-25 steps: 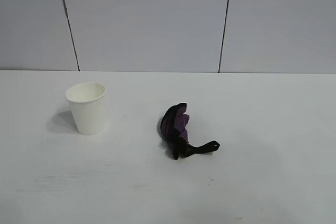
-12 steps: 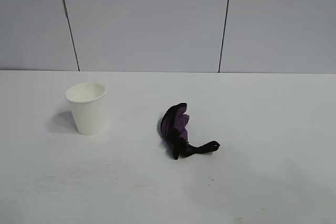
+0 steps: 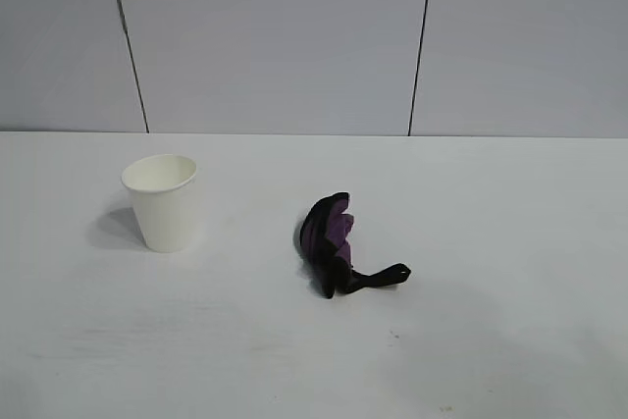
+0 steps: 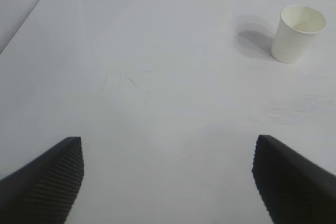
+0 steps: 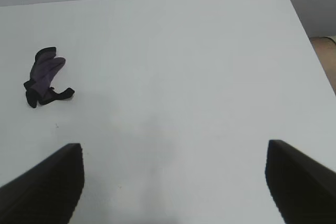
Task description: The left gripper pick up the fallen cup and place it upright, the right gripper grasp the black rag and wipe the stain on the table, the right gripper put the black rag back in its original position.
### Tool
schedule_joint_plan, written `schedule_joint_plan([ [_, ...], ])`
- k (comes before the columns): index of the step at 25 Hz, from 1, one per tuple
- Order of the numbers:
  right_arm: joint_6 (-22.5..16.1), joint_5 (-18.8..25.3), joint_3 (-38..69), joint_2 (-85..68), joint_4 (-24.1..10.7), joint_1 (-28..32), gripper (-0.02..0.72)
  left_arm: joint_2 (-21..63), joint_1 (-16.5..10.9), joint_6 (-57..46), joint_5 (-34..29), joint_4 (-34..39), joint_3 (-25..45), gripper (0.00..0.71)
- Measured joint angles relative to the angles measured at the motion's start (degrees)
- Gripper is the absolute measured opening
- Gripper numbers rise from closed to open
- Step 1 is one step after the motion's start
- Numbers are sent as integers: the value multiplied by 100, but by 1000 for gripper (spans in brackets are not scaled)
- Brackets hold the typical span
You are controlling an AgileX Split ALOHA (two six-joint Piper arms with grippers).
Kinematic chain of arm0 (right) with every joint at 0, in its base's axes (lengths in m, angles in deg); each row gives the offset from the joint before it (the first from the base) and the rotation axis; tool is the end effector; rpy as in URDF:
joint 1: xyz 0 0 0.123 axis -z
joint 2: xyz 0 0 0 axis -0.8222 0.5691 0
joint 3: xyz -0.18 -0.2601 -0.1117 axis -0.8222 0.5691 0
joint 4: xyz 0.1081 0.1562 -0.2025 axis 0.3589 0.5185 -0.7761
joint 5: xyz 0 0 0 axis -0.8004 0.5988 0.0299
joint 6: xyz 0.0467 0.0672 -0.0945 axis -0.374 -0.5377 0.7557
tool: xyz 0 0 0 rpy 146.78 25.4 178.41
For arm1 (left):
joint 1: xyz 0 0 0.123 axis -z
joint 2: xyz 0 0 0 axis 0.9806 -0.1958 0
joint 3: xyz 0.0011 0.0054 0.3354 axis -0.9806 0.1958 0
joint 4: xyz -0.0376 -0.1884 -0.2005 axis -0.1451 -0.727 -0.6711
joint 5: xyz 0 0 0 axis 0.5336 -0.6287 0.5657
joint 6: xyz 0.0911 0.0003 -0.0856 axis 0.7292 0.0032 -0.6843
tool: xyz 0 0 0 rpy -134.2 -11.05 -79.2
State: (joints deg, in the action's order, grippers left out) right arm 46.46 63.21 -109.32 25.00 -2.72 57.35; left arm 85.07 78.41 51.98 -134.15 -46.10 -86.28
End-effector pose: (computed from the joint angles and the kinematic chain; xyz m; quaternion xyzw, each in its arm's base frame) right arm -0.0032 0.0001 0.2657 0.0153 0.8569 -0.0092 0.5151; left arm -0.0069 0.0071 0.2620 -0.0226 0.8705 0.0227 0.4911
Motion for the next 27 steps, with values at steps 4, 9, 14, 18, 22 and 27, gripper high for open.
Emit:
schedule_joint_plan([
  [4,0,42,62,0,-36,0,650,0,0,0,0,0,0,630],
  [9,0,42,62,0,-40,0,650,0,0,0,0,0,0,630],
  [14,0,42,62,0,-58,0,650,0,0,0,0,0,0,630],
  [18,0,42,62,0,-66,0,650,0,0,0,0,0,0,630],
  [22,0,58,62,0,-77,0,650,0,0,0,0,0,0,630],
  [27,0,52,62,0,-77,0,650,0,0,0,0,0,0,630],
])
